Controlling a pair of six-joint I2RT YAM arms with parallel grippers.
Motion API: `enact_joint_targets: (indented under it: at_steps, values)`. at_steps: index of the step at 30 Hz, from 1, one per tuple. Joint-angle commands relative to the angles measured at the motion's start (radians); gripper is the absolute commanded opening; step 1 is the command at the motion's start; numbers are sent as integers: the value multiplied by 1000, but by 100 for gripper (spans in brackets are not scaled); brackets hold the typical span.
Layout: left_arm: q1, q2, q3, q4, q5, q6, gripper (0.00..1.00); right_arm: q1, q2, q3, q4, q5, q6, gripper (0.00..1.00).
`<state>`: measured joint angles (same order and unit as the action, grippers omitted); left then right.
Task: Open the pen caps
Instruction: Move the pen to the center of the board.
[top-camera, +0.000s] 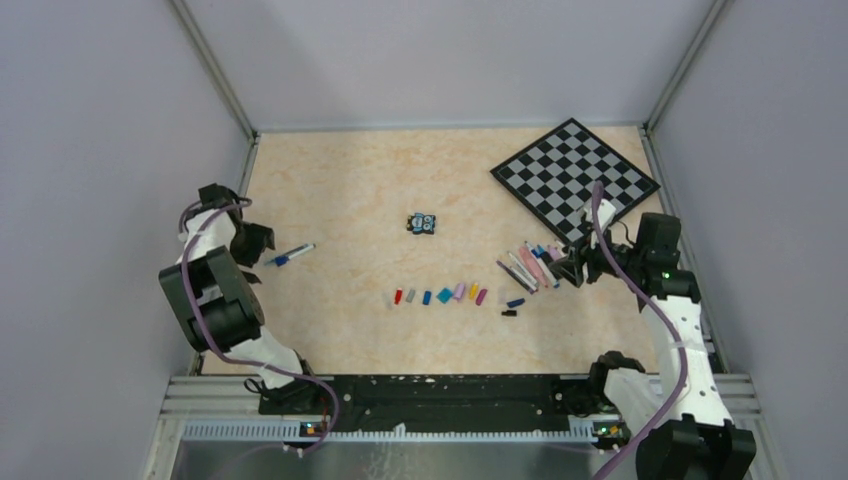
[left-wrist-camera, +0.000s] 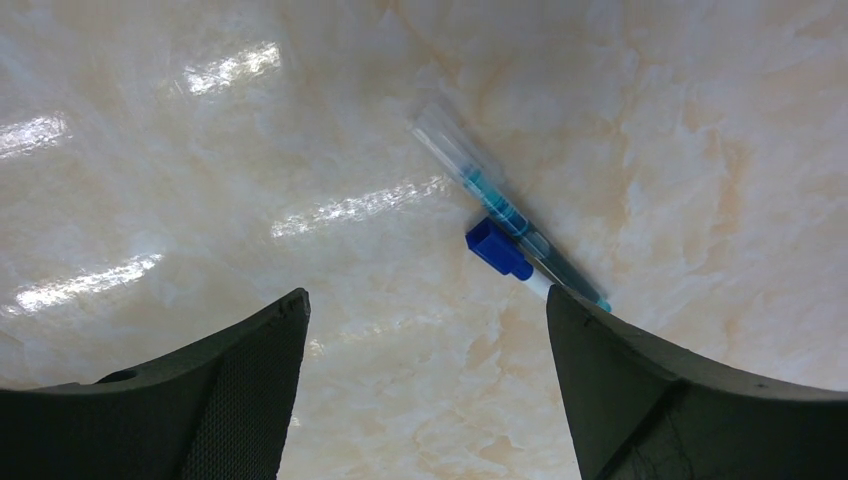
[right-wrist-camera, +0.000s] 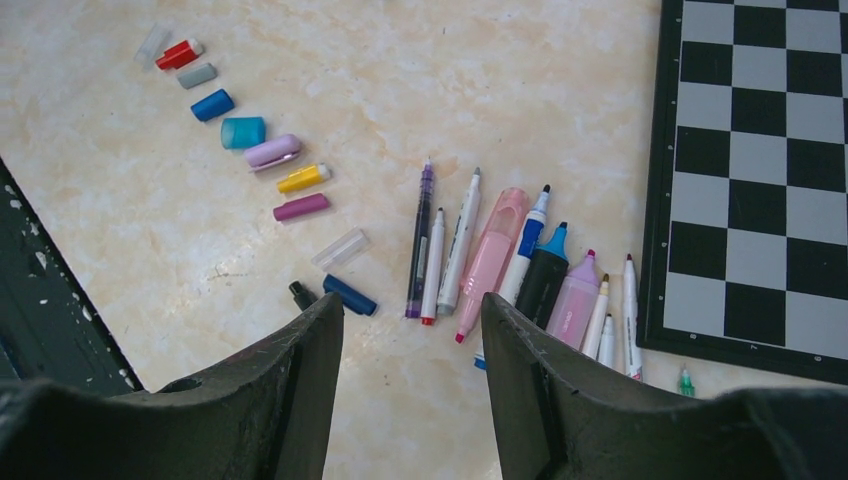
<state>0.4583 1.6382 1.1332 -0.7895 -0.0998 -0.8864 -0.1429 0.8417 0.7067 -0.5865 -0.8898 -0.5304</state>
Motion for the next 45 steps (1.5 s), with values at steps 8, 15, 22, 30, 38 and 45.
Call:
enact_joint_targets:
  at_steps: [8, 15, 22, 30, 38, 45]
  values:
    - [8, 86, 93, -31, 24, 0, 77, 36, 17, 47, -17, 22, -16, 52]
    - [8, 133, 127, -49, 16, -31, 75, 50, 37, 54, -32, 43, -29, 52]
    - [7, 241, 201, -104, 34, -46, 73, 68, 49, 59, -39, 54, -34, 52]
    - [8, 316, 282, -162, 12, -72, 67, 93, 68, 64, -45, 73, -39, 52]
    - [8, 376, 352, -219, 25, -87, 53, 116, 82, 73, -52, 101, -45, 52]
    - [6, 356, 294, -180, 51, -102, 48, 127, 82, 74, -55, 108, -45, 52]
